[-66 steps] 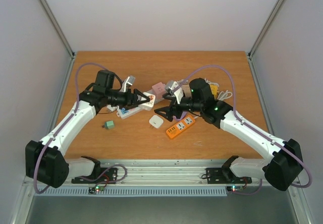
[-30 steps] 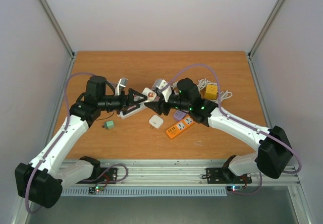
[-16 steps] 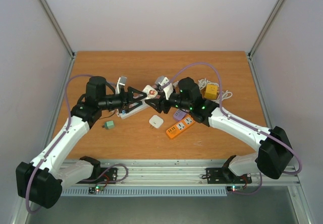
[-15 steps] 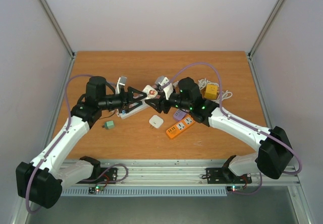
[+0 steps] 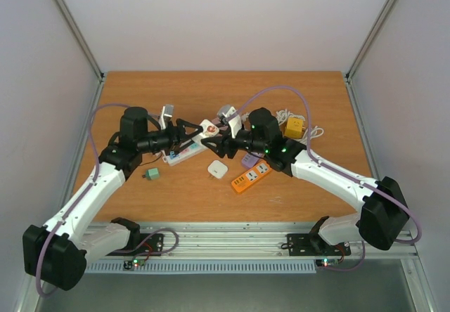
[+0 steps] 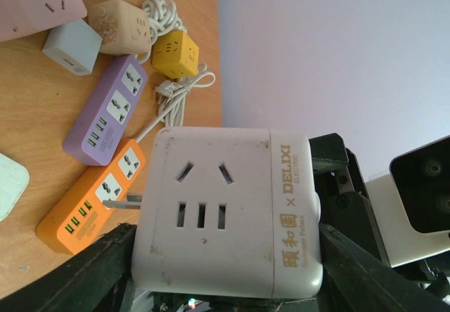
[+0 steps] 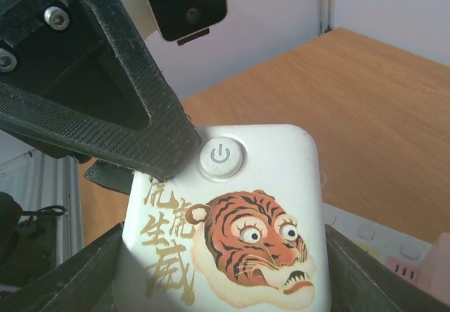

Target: Insert the plug

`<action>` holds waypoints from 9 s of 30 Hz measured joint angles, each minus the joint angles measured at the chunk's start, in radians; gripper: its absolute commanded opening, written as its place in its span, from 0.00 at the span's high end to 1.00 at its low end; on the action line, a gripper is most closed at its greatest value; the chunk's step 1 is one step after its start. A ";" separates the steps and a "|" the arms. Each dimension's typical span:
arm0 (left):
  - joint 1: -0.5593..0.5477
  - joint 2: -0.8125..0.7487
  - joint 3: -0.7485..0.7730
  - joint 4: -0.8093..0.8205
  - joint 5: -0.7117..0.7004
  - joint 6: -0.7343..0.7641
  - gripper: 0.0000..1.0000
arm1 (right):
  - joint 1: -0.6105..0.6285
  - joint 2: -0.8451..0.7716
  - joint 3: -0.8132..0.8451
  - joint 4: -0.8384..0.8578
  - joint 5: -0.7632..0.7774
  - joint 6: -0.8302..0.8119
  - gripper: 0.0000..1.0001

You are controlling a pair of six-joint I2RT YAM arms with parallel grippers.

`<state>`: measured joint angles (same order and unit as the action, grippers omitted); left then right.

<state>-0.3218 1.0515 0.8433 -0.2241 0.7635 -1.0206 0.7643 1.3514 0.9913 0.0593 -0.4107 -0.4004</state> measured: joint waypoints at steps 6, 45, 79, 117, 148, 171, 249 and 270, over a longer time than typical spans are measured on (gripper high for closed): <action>0.003 0.016 -0.035 0.084 0.046 -0.050 0.51 | -0.001 0.002 0.000 -0.007 0.007 0.011 0.56; 0.011 0.090 0.084 -0.281 -0.013 0.353 0.37 | 0.019 0.212 0.317 -0.468 -0.003 -0.059 0.70; 0.262 -0.169 0.121 -0.569 -0.698 0.558 0.01 | 0.006 0.810 0.945 -0.867 0.376 0.124 0.72; 0.267 -0.169 0.110 -0.570 -0.705 0.570 0.01 | -0.025 0.978 1.166 -1.041 0.280 0.158 0.72; 0.277 -0.167 0.104 -0.570 -0.700 0.581 0.01 | 0.002 0.895 0.939 -0.840 0.396 0.163 0.65; 0.286 -0.167 0.104 -0.570 -0.701 0.581 0.01 | -0.033 0.920 1.093 -1.113 0.344 0.087 0.18; 0.105 -0.206 -0.212 0.181 0.046 0.164 0.01 | -0.144 -0.018 0.174 -0.473 -0.196 0.436 0.50; -0.001 -0.119 -0.307 0.889 0.103 -0.493 0.38 | -0.080 -0.031 0.185 -0.202 -0.405 0.805 0.50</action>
<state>-0.3225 0.9329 0.5362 0.6651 0.8669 -1.5135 0.6846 1.3209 1.1763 -0.1429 -0.8154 0.4042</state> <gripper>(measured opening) 0.700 0.603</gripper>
